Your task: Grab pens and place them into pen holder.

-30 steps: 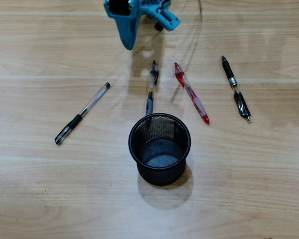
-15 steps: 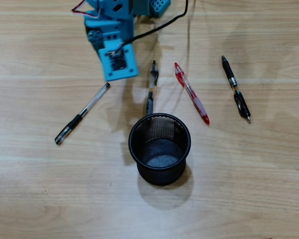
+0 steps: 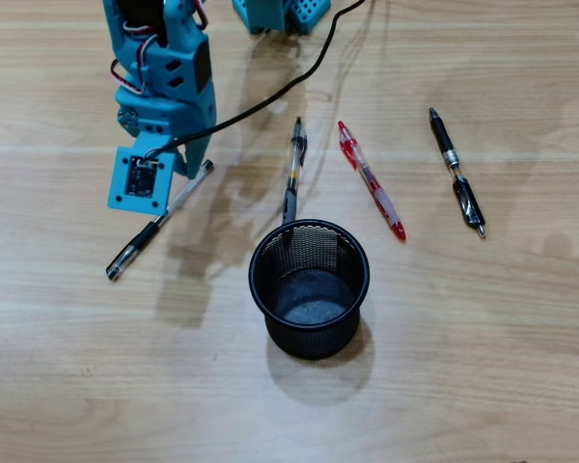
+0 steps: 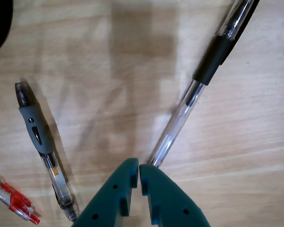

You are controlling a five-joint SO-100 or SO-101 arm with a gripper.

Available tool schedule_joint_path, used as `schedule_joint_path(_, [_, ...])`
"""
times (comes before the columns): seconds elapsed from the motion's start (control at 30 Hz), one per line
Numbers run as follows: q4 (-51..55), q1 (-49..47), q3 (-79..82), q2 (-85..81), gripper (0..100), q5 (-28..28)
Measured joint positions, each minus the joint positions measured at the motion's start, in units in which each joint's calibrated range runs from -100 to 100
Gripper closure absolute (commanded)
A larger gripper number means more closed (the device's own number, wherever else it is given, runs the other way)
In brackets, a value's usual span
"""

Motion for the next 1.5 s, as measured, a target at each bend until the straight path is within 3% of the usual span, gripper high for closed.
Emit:
schedule_joint_path(0.27, [0.35,2.19,-12.69,9.52,81,-0.05])
schedule_joint_path(0.53, [0.35,5.34,-15.97,14.53,80,-0.1])
schedule_joint_path(1.27, [0.26,5.62,-18.54,27.27,81,-0.1])
schedule_joint_path(1.5, [-0.09,6.19,-18.54,27.27,98,-0.16])
